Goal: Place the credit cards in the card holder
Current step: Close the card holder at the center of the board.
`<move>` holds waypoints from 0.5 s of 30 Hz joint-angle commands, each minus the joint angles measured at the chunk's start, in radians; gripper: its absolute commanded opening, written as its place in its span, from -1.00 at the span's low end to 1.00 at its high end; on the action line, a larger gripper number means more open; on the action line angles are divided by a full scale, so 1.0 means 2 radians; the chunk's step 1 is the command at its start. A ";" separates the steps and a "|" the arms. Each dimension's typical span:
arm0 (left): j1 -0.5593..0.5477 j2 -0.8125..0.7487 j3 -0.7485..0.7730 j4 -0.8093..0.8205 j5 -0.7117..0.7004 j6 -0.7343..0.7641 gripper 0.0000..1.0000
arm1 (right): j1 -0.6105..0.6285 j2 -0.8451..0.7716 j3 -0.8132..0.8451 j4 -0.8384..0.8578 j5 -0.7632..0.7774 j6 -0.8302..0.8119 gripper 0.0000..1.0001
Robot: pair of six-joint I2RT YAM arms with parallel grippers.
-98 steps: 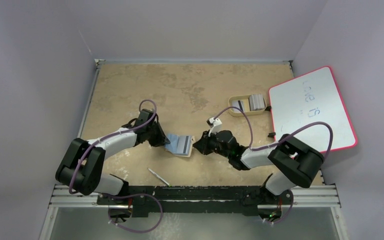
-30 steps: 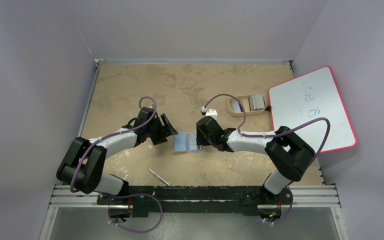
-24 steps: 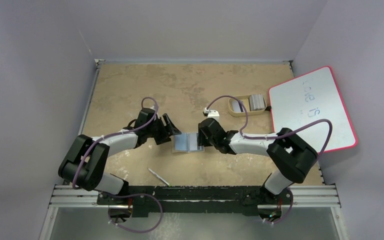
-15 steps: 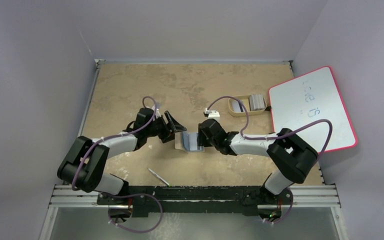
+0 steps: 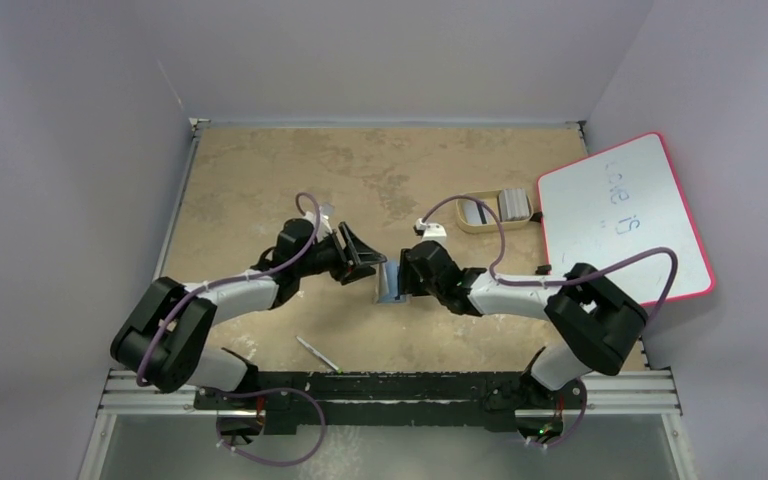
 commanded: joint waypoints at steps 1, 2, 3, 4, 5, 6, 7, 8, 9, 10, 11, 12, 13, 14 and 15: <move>-0.015 0.018 0.021 0.004 -0.014 0.024 0.04 | -0.005 -0.036 -0.006 0.000 0.015 0.008 0.04; -0.018 0.024 0.028 -0.004 -0.017 0.031 -0.01 | -0.006 -0.042 -0.008 -0.003 0.018 0.009 0.04; -0.020 0.029 0.034 -0.010 -0.020 0.037 -0.04 | -0.006 -0.045 -0.009 -0.007 0.022 0.009 0.04; -0.023 0.034 0.039 -0.019 -0.023 0.045 -0.06 | -0.007 -0.048 -0.009 -0.012 0.027 0.010 0.04; -0.025 0.037 0.044 -0.028 -0.028 0.051 -0.06 | -0.008 -0.049 -0.009 -0.016 0.030 0.010 0.04; -0.027 0.041 0.050 -0.042 -0.033 0.058 -0.06 | -0.008 -0.050 -0.011 -0.018 0.034 0.010 0.04; -0.029 0.043 0.055 -0.053 -0.038 0.066 -0.06 | -0.008 -0.050 -0.012 -0.019 0.036 0.011 0.04; -0.032 0.045 0.063 -0.066 -0.044 0.075 -0.03 | -0.008 -0.051 -0.014 -0.020 0.038 0.012 0.04; -0.035 0.047 0.070 -0.079 -0.051 0.084 -0.01 | -0.008 -0.052 -0.015 -0.021 0.040 0.011 0.04; -0.038 0.049 0.077 -0.093 -0.058 0.093 0.00 | -0.009 -0.051 -0.015 -0.023 0.040 0.012 0.04; -0.041 0.051 0.084 -0.105 -0.066 0.101 0.00 | -0.009 -0.051 -0.014 -0.025 0.042 0.012 0.03; -0.044 0.053 0.089 -0.116 -0.074 0.107 0.00 | -0.010 -0.050 -0.014 -0.028 0.043 0.013 0.02; -0.047 0.054 0.093 -0.123 -0.081 0.113 0.00 | -0.010 -0.051 -0.014 -0.029 0.043 0.013 0.01; -0.050 0.055 0.097 -0.130 -0.085 0.116 0.00 | -0.011 -0.051 -0.013 -0.031 0.044 0.012 -0.01; -0.052 0.057 0.101 -0.136 -0.093 0.121 0.00 | -0.011 -0.053 -0.013 -0.033 0.045 0.013 -0.02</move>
